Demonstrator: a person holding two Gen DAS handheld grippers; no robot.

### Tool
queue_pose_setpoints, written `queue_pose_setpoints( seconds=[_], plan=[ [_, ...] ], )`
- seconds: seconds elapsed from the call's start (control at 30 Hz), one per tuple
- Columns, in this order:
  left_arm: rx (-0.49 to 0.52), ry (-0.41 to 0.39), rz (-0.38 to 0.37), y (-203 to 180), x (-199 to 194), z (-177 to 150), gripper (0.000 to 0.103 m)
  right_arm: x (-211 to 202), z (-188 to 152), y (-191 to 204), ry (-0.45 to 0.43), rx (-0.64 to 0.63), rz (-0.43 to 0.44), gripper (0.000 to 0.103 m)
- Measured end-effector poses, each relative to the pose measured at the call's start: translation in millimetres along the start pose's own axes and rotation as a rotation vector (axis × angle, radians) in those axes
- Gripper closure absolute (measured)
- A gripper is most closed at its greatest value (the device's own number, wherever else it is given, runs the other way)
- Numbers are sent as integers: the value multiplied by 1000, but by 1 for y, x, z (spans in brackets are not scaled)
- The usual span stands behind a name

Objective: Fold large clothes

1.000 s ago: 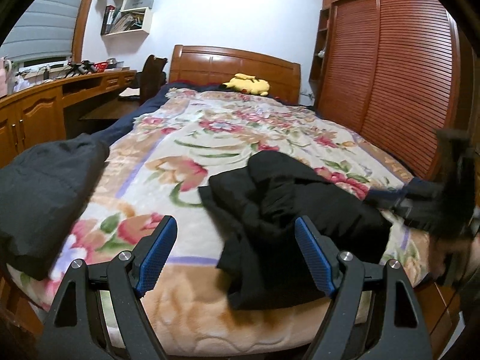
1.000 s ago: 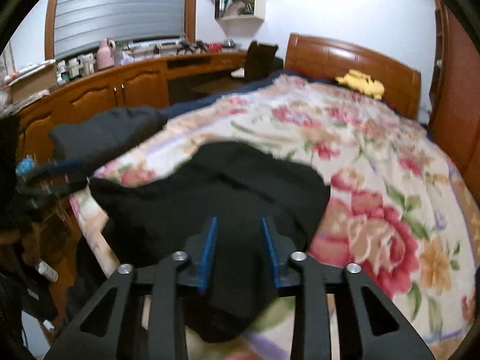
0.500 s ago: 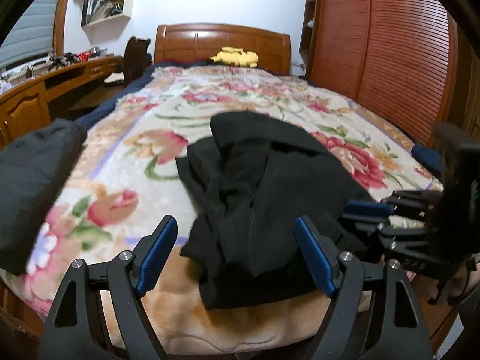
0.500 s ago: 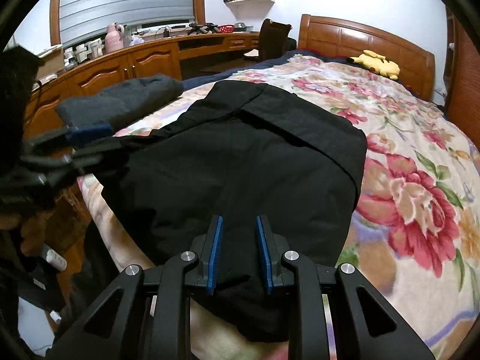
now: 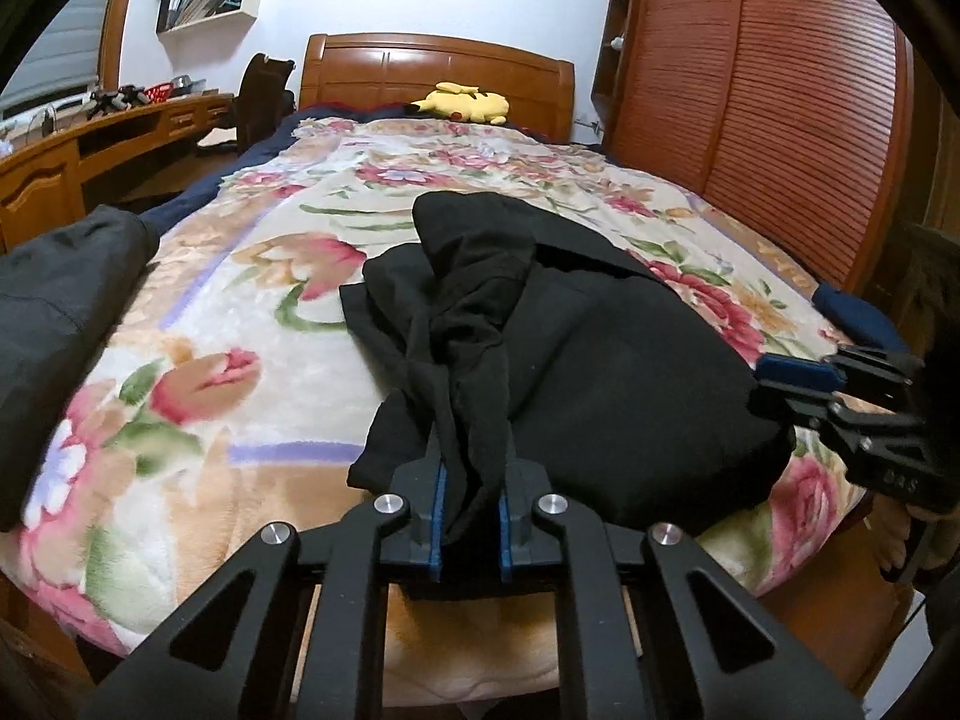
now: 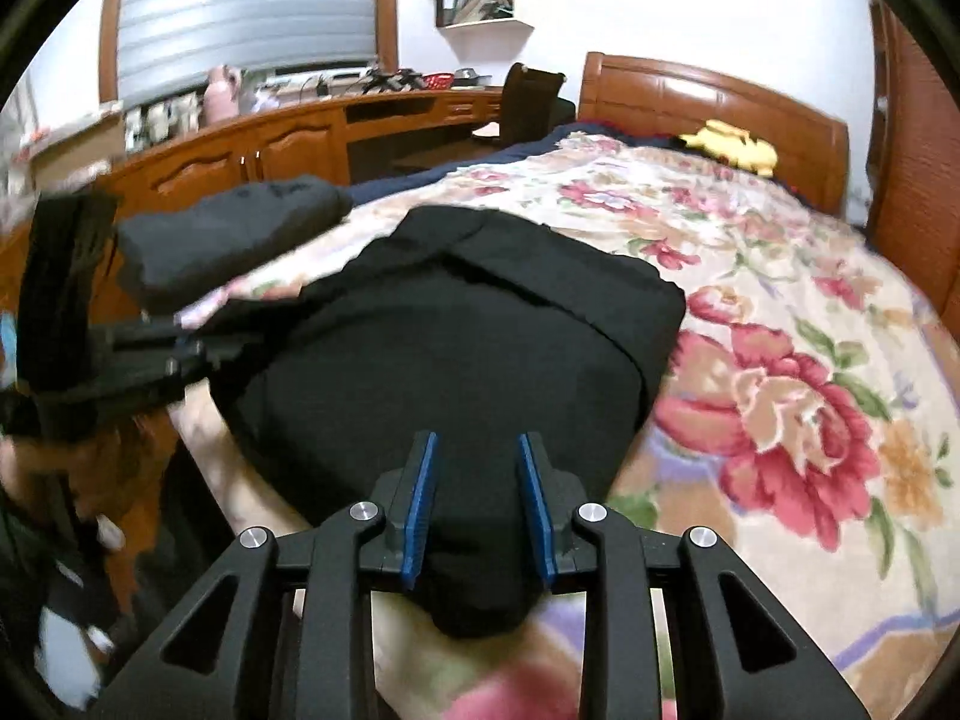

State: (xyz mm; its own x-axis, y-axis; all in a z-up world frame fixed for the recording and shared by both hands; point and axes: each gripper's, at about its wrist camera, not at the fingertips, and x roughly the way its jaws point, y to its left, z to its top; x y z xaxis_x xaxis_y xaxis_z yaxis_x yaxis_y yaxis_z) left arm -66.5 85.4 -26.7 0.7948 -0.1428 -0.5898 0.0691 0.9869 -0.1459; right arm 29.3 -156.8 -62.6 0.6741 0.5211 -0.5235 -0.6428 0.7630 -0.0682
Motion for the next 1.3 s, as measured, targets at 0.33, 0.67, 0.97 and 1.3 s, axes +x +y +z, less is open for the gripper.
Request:
queue_pose_setpoints(
  seconds=[0.33, 0.67, 0.97, 1.3],
  plan=[
    [13, 13, 28, -4, 5, -2, 89, 23, -20, 8, 45, 10, -31, 75],
    [3, -5, 30, -3, -9, -4, 89, 24, -8, 7, 87, -14, -24, 74],
    [-22, -62, 39, 8, -38, -5, 60, 2, 36, -34, 26, 35, 11, 61],
    [-8, -40, 36, 25, -52, -25, 59, 31, 53, -64, 61, 94, -75, 54]
  ],
)
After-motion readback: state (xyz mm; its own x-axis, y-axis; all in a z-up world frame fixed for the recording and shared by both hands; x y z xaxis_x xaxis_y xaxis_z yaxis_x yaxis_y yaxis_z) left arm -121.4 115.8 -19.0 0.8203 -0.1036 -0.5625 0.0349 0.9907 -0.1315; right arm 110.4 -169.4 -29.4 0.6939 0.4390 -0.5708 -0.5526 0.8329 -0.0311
